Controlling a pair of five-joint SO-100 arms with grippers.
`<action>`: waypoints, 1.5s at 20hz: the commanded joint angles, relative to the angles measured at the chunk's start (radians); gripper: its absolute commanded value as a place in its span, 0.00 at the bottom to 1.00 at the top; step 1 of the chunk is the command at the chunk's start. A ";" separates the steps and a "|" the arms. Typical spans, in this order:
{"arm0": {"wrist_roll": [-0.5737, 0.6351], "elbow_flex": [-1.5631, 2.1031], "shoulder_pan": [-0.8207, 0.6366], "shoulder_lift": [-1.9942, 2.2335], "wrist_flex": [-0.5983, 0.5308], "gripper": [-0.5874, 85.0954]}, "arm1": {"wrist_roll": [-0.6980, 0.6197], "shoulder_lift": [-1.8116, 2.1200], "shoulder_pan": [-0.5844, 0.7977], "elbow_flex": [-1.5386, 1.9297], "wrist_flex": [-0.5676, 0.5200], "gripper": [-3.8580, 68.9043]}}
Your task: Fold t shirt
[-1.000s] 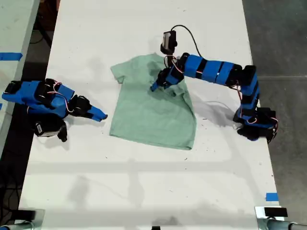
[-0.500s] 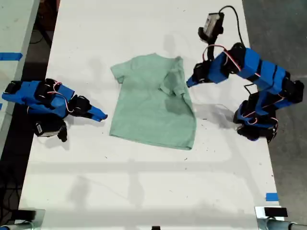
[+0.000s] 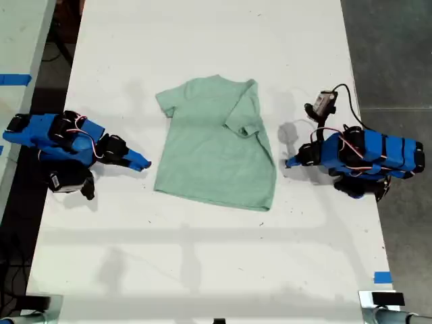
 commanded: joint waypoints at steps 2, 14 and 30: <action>-0.003 0.008 0.011 0.005 0.000 0.14 | 0.063 0.023 -0.002 0.046 -0.003 0.06; -0.003 0.008 0.011 0.005 0.000 0.14 | 0.089 0.023 0.003 0.048 0.008 0.06; -0.003 0.008 0.011 0.005 0.000 0.14 | 0.104 0.023 -0.002 0.046 0.014 0.06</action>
